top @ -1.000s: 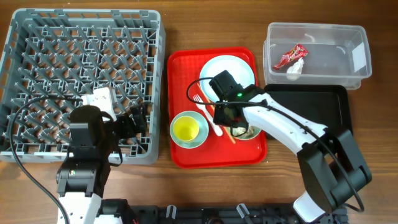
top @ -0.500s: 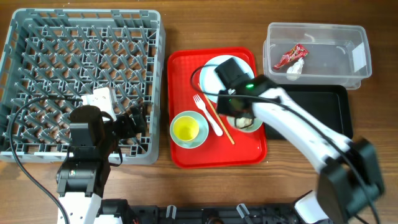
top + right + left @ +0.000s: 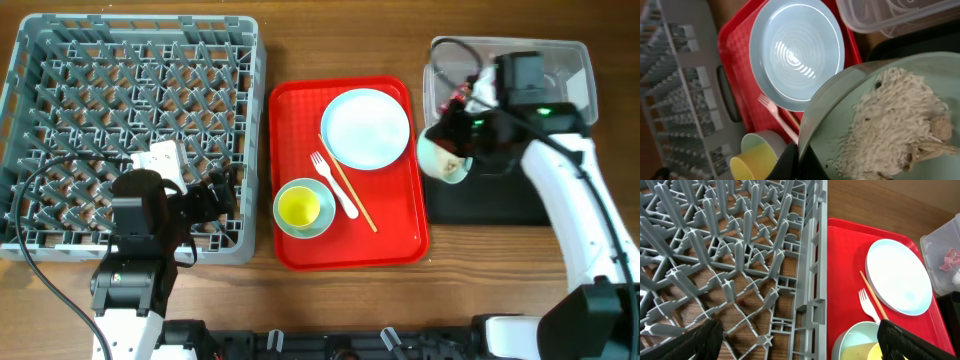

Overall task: Sort waste into correct bins and load items into the dishwasher rack
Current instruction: 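Tip the rice bowl over the black tray to dump the rice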

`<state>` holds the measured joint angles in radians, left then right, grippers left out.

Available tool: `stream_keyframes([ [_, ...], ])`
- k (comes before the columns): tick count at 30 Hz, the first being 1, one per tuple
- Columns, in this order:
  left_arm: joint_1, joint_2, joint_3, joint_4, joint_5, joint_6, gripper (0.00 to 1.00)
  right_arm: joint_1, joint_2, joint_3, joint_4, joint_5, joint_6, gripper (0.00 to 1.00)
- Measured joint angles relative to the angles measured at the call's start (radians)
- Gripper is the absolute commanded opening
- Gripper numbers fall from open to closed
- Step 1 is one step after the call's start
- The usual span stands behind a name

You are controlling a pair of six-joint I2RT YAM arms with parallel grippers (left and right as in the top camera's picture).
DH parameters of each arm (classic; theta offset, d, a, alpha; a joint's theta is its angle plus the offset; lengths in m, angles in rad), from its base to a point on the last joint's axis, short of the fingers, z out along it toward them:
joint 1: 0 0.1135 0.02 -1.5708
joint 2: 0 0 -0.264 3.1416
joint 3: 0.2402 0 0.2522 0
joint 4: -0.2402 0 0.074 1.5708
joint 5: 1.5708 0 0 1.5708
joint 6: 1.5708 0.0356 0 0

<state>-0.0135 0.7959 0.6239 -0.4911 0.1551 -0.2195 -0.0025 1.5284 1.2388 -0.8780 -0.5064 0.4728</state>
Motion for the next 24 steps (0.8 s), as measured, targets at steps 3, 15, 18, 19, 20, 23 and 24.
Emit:
stream_keyframes([
  [3,0.0,0.0,0.0,0.0,0.0,0.0,1.0,-0.089,0.016,-0.039,0.003,-0.115,-0.052,0.04],
  [15,0.0,0.0,0.0,0.0,0.0,0.0,1.0,-0.339,0.135,-0.204,0.134,-0.495,-0.118,0.04],
  [18,0.0,0.0,0.0,0.0,0.0,0.0,1.0,-0.395,0.17,-0.234,0.185,-0.591,-0.087,0.04],
  [19,0.0,0.0,0.0,0.0,0.0,0.0,1.0,-0.401,0.173,-0.237,0.189,-0.6,-0.074,0.04],
  [20,0.0,0.0,0.0,0.0,0.0,0.0,1.0,-0.429,0.189,-0.252,0.217,-0.653,-0.064,0.04],
  [23,0.0,0.0,0.0,0.0,0.0,0.0,1.0,-0.468,0.204,-0.283,0.29,-0.757,-0.01,0.04],
  [24,0.0,0.0,0.0,0.0,0.0,0.0,1.0,-0.481,0.208,-0.291,0.308,-0.792,0.014,0.04],
])
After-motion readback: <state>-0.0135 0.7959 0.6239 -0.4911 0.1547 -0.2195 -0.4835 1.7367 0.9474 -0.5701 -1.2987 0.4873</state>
